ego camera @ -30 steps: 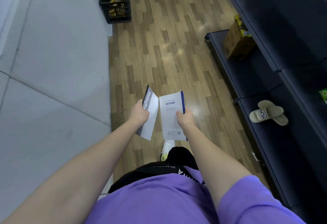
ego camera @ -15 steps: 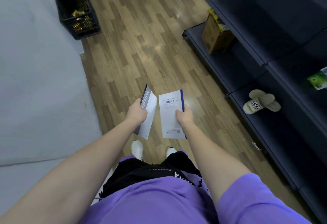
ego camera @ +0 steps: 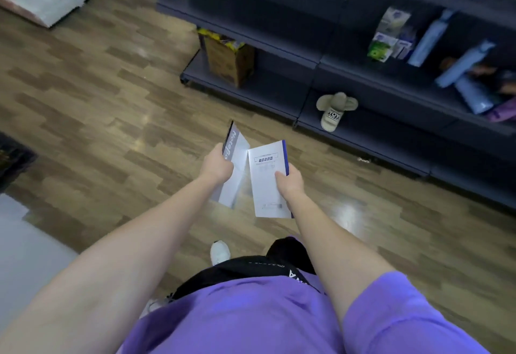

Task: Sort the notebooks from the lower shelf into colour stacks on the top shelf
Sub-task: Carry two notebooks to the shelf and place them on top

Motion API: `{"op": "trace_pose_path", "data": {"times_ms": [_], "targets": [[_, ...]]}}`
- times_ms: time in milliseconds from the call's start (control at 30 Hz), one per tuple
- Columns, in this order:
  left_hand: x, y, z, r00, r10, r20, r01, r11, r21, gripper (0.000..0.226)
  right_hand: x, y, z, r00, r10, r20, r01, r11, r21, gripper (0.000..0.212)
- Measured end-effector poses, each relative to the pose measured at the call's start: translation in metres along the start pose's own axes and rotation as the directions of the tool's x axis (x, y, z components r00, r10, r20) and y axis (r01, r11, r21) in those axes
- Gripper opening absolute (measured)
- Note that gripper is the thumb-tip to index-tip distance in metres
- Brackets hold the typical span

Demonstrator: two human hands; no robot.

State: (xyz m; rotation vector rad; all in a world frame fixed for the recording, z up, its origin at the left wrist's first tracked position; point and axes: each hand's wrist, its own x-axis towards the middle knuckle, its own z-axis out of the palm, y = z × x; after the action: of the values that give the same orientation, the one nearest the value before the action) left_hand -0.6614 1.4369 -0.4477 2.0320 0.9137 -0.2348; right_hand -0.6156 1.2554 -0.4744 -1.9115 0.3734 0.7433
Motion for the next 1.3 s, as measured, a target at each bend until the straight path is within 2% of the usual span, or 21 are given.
{"op": "trace_pose_path", "data": {"times_ms": [300, 500, 767, 1033, 1200, 1300], "targets": [[0.030, 0.044, -0.031, 0.967, 0.228, 0.113, -0.238, 0.967, 0.087, 0.023, -0.014, -0.032, -0.002, 0.973, -0.034, -0.227, 0.064, 0.990, 0.123, 0.025], [0.061, 0.083, -0.037, 0.942, 0.301, 0.150, -0.318, 0.942, 0.106, 0.025, 0.004, -0.060, -0.012, 0.948, -0.047, -0.314, 0.100, 0.983, 0.153, 0.023], [0.131, 0.138, -0.042, 0.929, 0.330, 0.169, -0.356, 0.922, 0.154, 0.022, 0.066, -0.115, -0.014, 0.952, -0.028, -0.306, 0.086, 0.980, 0.177, 0.024], [0.202, 0.207, -0.060, 0.927, 0.341, 0.155, -0.367, 0.911, 0.189, 0.020, 0.139, -0.195, -0.021, 0.956, -0.082, -0.281, 0.144, 0.968, 0.206, 0.018], [0.234, 0.250, -0.075, 0.922, 0.360, 0.142, -0.384, 0.900, 0.207, 0.024, 0.175, -0.246, -0.033, 0.948, -0.137, -0.286, 0.202, 0.957, 0.210, 0.021], [0.251, 0.279, -0.087, 0.905, 0.402, 0.138, -0.424, 0.881, 0.211, 0.022, 0.187, -0.278, -0.044, 0.930, -0.186, -0.318, 0.247, 0.955, 0.163, 0.022]]}}
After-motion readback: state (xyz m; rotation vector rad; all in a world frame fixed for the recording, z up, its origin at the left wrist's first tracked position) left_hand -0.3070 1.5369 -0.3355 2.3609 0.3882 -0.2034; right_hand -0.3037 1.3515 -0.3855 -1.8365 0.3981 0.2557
